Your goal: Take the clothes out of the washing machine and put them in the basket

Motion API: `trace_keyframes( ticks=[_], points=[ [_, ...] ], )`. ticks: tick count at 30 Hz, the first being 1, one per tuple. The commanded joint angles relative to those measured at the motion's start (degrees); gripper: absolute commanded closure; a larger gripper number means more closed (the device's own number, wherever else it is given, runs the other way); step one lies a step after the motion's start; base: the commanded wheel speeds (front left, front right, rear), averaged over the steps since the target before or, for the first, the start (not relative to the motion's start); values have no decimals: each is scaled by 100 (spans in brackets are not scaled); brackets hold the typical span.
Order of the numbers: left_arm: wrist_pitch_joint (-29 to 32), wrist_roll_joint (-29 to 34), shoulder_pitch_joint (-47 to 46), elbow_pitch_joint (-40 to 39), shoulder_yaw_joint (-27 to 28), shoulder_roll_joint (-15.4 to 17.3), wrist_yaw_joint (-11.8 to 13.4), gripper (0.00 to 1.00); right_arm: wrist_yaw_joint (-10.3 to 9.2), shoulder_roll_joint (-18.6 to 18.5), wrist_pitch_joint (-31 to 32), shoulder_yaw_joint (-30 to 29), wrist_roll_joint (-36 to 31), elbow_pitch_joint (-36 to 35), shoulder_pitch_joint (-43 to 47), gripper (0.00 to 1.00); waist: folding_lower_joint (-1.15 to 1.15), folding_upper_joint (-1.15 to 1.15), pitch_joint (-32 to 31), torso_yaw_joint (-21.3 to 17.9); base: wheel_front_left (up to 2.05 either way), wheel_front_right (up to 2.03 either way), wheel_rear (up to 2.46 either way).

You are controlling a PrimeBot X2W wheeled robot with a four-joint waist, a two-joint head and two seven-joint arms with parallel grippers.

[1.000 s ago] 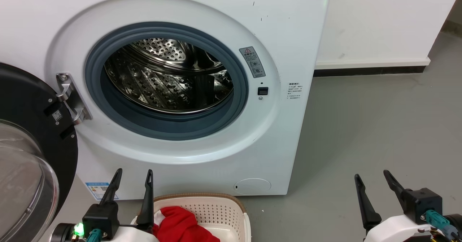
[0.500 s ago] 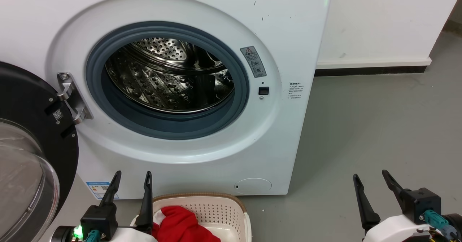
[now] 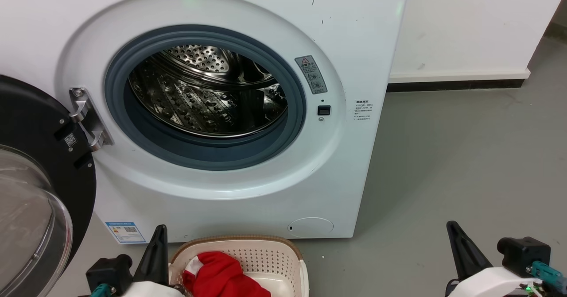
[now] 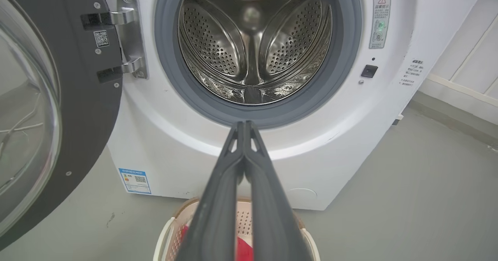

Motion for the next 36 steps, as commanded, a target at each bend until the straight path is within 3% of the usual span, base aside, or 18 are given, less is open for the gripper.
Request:
trace_keyframes(
  ticks=[1, 36],
  points=[
    [39, -280, -191, -49, 51, 15, -32, 100, -1, -21, 6, -22, 309, -23, -179, 100, 0, 0, 6, 0, 0, 0, 0],
    [564, -3571, -690, 433, 329, -87, -264, 100, -2, -57, 65, -202, 3794, 624, -733, 100, 0, 0, 128, -3, 0, 0, 0]
  ],
)
